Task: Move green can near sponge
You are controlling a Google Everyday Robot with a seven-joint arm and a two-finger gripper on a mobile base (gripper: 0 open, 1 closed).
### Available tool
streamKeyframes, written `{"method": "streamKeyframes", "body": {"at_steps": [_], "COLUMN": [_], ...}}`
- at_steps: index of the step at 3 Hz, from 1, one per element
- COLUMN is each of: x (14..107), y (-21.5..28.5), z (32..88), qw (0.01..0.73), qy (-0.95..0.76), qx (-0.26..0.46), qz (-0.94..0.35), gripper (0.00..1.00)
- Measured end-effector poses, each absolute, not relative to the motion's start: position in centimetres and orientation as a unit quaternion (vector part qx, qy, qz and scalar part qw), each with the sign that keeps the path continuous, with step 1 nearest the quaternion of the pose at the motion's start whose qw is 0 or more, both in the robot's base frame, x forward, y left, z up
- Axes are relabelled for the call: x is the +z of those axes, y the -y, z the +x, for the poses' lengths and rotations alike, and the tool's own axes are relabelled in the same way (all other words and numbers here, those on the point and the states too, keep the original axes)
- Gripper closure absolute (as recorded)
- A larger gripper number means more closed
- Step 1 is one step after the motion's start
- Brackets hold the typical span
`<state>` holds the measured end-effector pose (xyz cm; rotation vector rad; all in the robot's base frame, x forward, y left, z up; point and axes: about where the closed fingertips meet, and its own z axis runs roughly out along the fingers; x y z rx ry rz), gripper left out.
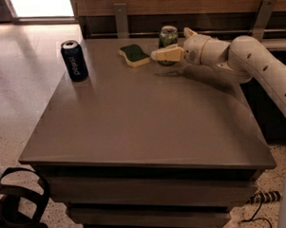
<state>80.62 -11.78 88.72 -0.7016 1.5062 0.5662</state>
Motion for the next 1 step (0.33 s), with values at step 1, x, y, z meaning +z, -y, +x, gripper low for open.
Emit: {"method": "streamKeyframes", "body": {"at_steps": [1], "x": [88.72], "y": [11.78], "z": [80.62], "qw": [0.639], "qy": [-0.660], "qx": [0.248], "qz": [-0.307], "gripper": [0.00]}}
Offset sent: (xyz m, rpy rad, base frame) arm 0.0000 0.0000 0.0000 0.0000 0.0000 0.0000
